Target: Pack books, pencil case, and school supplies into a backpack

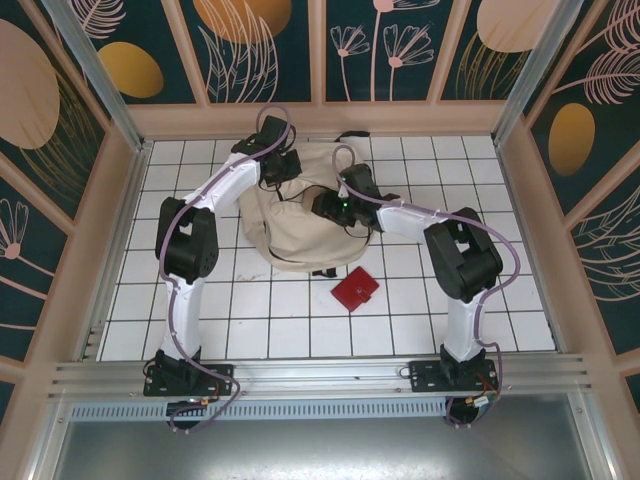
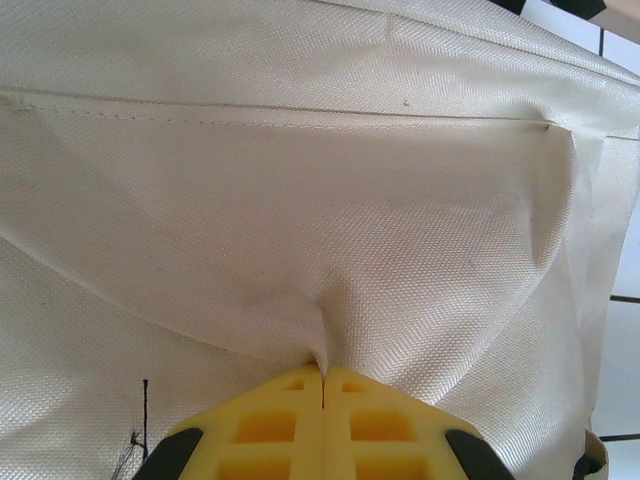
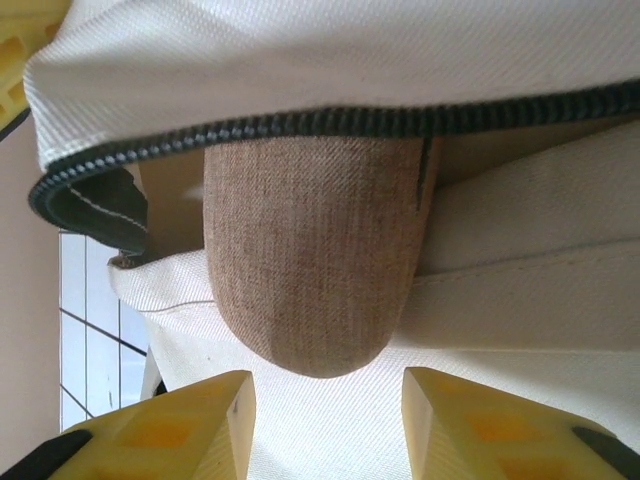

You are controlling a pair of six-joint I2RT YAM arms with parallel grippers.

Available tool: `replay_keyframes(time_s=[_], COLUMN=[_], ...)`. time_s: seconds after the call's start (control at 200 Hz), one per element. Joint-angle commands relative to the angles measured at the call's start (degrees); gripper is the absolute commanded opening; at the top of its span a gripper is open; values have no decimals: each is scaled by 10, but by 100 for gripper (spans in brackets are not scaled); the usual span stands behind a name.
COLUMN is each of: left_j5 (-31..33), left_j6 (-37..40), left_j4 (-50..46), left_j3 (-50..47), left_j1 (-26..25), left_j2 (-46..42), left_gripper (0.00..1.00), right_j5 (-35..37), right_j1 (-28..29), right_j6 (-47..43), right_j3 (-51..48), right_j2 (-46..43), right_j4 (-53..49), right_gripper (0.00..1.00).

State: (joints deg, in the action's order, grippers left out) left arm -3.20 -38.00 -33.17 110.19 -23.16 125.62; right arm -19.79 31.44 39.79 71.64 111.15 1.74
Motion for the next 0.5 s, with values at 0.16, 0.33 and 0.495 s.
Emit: replay_keyframes(time_s=[0.16, 0.33, 0.495], left_j5=[-11, -18, -24], left_j6=[8, 9, 7], left_j4=[9, 9, 10], left_j3=[-5, -9, -10], left_j1=[4, 4, 4], left_j2=[-26, -24, -23], left_gripper=[0, 0, 0], right_j5=[-38, -52, -44], right_j1=[-14, -10, -4], right_j6=[-1, 5, 10], right_j3=[72, 133, 166], right_j2=[52, 101, 134], right_j4=[24, 17, 42], right_gripper=[24, 22, 22])
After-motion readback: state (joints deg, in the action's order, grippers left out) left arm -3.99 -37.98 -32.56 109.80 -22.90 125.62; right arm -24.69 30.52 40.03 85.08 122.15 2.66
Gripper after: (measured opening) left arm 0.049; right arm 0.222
